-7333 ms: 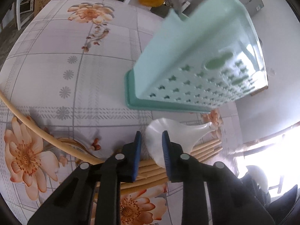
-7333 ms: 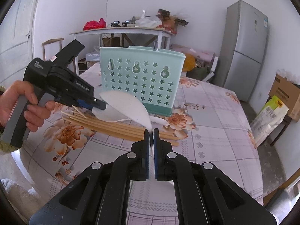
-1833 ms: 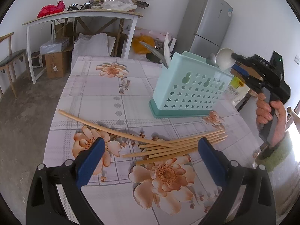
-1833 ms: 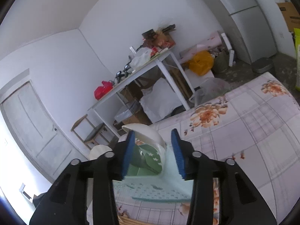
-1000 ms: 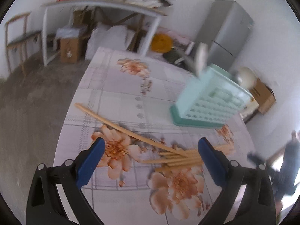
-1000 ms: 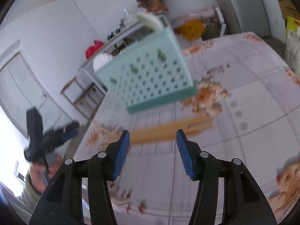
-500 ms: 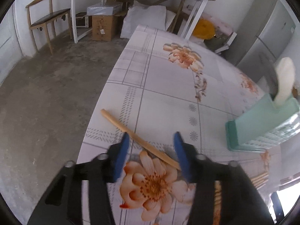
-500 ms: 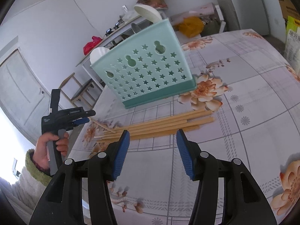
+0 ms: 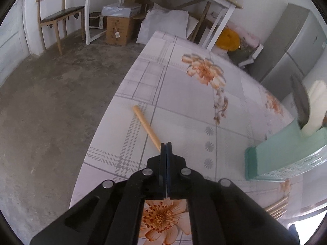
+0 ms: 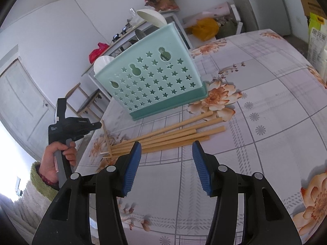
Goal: Organize utensils
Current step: 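Move the left gripper to a wooden chopstick and close on it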
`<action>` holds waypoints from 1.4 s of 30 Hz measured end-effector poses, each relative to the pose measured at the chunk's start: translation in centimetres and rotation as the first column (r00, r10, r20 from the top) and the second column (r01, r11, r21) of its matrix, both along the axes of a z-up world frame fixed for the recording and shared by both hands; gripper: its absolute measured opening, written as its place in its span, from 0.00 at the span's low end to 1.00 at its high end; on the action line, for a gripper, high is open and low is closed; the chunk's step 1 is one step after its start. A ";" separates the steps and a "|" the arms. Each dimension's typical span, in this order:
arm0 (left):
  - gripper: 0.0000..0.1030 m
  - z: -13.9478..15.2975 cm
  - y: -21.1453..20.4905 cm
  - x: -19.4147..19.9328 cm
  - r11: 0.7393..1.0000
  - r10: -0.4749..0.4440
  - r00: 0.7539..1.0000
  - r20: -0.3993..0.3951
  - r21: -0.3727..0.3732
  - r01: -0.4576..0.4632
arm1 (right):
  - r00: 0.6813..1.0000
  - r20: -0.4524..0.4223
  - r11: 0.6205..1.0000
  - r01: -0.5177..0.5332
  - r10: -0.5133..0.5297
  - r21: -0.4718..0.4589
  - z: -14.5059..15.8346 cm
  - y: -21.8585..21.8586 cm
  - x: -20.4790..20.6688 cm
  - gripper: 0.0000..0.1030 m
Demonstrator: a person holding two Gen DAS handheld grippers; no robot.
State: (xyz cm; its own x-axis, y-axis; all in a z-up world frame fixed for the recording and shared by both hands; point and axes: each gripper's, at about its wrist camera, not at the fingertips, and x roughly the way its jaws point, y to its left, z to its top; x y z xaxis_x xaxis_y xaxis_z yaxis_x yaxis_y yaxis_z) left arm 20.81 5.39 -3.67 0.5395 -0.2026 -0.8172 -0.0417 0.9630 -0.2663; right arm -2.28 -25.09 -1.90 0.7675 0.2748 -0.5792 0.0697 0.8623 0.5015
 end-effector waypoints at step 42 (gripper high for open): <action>0.00 2.6 -1.1 -1.9 0.978 -0.197 0.979 0.050 -0.064 0.200 | 1.000 0.003 1.000 0.004 -0.004 0.004 0.5 0.2 -0.4 0.49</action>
State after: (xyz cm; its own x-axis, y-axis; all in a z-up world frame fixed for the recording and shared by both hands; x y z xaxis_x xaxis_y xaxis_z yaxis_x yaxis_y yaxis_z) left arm 18.88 4.33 -1.11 0.5176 -0.3638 -0.7744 0.1618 0.9304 -0.3290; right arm -2.69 -24.92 -1.42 0.7704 0.2741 -0.5757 0.0717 0.8599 0.5054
